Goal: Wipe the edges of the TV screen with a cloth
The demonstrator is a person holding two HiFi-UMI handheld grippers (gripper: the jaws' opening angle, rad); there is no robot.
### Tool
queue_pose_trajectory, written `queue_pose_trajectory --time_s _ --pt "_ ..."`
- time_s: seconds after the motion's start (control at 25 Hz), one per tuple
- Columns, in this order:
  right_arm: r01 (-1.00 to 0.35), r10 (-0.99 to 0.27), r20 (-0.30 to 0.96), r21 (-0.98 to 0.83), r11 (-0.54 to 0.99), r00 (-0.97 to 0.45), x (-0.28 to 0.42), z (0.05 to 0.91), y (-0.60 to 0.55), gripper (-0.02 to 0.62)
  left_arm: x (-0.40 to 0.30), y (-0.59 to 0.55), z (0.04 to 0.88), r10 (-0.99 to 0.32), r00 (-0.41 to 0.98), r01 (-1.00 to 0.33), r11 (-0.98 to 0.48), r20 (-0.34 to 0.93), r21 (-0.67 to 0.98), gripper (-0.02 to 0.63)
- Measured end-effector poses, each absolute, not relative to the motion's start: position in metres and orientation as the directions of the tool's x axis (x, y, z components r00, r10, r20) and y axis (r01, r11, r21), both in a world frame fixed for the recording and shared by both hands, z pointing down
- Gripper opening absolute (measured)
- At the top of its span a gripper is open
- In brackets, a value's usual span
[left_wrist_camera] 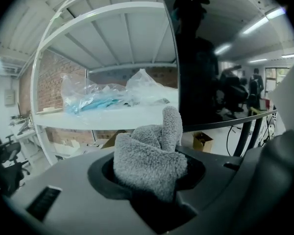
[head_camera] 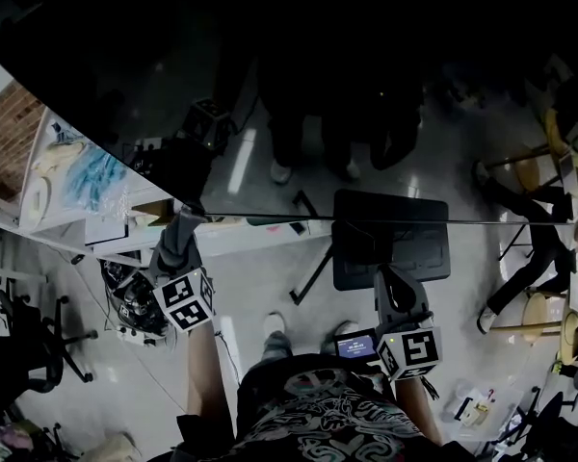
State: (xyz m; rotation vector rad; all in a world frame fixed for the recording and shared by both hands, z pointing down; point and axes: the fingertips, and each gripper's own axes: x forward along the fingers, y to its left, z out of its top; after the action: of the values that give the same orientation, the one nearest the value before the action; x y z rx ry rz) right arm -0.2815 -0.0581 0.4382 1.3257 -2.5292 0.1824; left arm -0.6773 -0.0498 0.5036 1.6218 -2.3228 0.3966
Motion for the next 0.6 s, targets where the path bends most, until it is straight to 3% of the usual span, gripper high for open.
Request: queue_pose_trajectory --time_s 0.6 --pt "-0.835 -0.792 0.321 0.009 0.551 -0.519 -0.272 0.445 -0.057 0.035 -0.636 -0.086 0.492 -0.896 -0.254 -0.967 0.237 0.363 -0.092 0.201"
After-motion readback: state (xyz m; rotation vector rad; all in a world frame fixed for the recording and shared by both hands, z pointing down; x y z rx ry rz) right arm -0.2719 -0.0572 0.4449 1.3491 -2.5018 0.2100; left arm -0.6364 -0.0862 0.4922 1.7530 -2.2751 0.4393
